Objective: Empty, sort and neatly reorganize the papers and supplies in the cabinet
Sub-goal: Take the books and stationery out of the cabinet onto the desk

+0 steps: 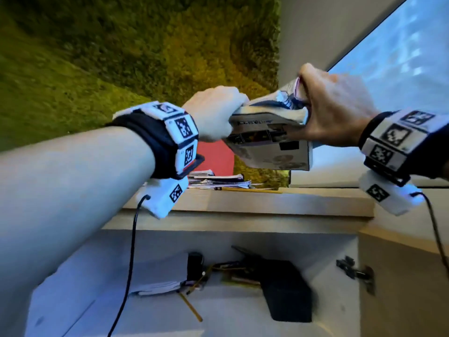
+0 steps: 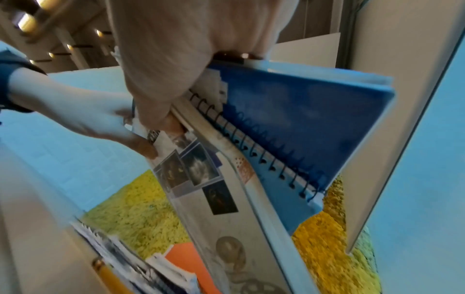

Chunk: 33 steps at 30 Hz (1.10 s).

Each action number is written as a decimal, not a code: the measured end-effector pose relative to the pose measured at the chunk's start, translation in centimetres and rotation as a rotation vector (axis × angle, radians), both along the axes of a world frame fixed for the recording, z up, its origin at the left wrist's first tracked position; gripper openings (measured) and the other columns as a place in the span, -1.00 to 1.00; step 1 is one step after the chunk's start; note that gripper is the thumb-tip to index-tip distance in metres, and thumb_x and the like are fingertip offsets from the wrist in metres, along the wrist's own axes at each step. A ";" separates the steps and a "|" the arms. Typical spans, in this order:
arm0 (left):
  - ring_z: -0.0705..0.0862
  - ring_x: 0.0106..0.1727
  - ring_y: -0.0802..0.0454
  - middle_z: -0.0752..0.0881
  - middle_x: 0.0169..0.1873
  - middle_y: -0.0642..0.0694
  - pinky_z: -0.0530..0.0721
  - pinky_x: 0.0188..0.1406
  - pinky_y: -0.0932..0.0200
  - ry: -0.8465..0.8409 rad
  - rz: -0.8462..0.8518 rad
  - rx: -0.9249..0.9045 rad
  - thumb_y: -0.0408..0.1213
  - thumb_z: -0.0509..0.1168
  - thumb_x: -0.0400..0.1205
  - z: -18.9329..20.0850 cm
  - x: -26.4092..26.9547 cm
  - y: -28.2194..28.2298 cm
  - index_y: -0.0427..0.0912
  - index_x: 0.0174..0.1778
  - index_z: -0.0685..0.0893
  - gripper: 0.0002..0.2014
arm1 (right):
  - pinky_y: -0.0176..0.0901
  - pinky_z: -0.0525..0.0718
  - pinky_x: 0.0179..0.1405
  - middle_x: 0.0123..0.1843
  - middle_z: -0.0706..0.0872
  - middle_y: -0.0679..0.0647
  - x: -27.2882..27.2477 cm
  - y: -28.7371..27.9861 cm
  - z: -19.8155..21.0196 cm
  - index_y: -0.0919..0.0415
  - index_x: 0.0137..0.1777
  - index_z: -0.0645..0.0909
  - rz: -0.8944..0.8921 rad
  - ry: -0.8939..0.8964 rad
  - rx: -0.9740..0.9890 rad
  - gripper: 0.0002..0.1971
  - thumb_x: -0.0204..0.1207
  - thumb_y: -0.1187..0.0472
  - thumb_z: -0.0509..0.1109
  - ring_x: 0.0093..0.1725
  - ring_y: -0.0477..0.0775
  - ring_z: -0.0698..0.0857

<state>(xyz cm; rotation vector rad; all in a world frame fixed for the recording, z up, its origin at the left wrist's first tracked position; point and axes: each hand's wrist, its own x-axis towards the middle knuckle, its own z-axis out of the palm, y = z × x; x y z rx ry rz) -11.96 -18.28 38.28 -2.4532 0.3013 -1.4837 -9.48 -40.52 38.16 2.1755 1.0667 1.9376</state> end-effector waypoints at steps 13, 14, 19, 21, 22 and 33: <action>0.67 0.12 -0.26 0.70 0.11 -0.23 0.64 -0.02 -0.02 0.453 0.181 -0.265 -0.02 0.42 0.59 -7.1 9.0 -2.7 -0.21 0.11 0.73 -0.66 | -0.06 0.42 -0.37 -0.09 0.64 0.10 12.5 -2.8 0.6 0.07 -0.02 0.27 -0.210 0.144 -0.008 -0.40 0.20 -0.21 0.52 -0.26 0.24 0.55; 0.69 0.11 -0.25 0.74 0.07 -0.21 0.68 0.02 -0.03 0.463 0.138 -0.268 -0.10 0.43 0.58 -7.1 9.5 -2.6 -0.15 0.08 0.79 -0.76 | -0.05 0.45 -0.36 -0.08 0.64 0.08 13.3 -2.9 0.3 0.08 0.00 0.29 -0.226 0.165 -0.012 -0.40 0.20 -0.21 0.53 -0.28 0.20 0.52; 0.73 0.08 -0.15 0.81 -0.02 -0.11 0.69 0.08 0.05 0.487 -0.034 -0.286 -0.28 0.50 0.50 -6.7 11.0 -3.7 -0.01 -0.04 0.88 -0.85 | -0.06 0.50 -0.10 0.04 0.52 -0.05 17.4 -3.8 -3.6 0.06 0.20 0.35 -0.197 0.418 -0.158 -0.34 0.23 -0.18 0.58 0.00 0.10 0.58; 0.71 0.09 -0.15 0.80 0.00 -0.10 0.69 0.11 0.01 0.483 -0.055 -0.298 -0.26 0.49 0.52 -6.6 11.6 -4.3 -0.01 -0.03 0.87 -0.86 | 0.11 0.53 0.16 0.23 0.44 0.04 18.8 -4.0 -4.9 -0.09 0.44 0.31 -0.387 0.333 -0.202 -0.16 0.19 -0.34 0.54 0.20 0.11 0.48; 0.70 0.10 -0.18 0.78 0.02 -0.12 0.69 0.11 0.00 0.473 -0.051 -0.307 -0.26 0.47 0.55 -6.7 12.1 -4.6 -0.03 -0.01 0.87 -0.85 | 0.11 0.51 0.14 0.29 0.40 0.11 19.4 -4.2 -5.3 -0.16 0.50 0.27 -0.515 0.264 -0.188 -0.09 0.18 -0.40 0.51 0.23 0.16 0.46; 0.59 -0.05 -0.25 0.59 -0.02 -0.27 0.64 -0.02 -0.05 0.361 0.019 -0.473 -0.46 0.25 0.58 -7.7 15.6 -4.7 -0.33 -0.03 0.67 -0.88 | 0.02 0.61 0.29 0.38 0.60 0.21 20.8 -3.5 -6.2 0.24 0.43 0.49 -0.536 0.809 -0.013 -0.55 0.58 0.10 0.31 0.32 0.24 0.60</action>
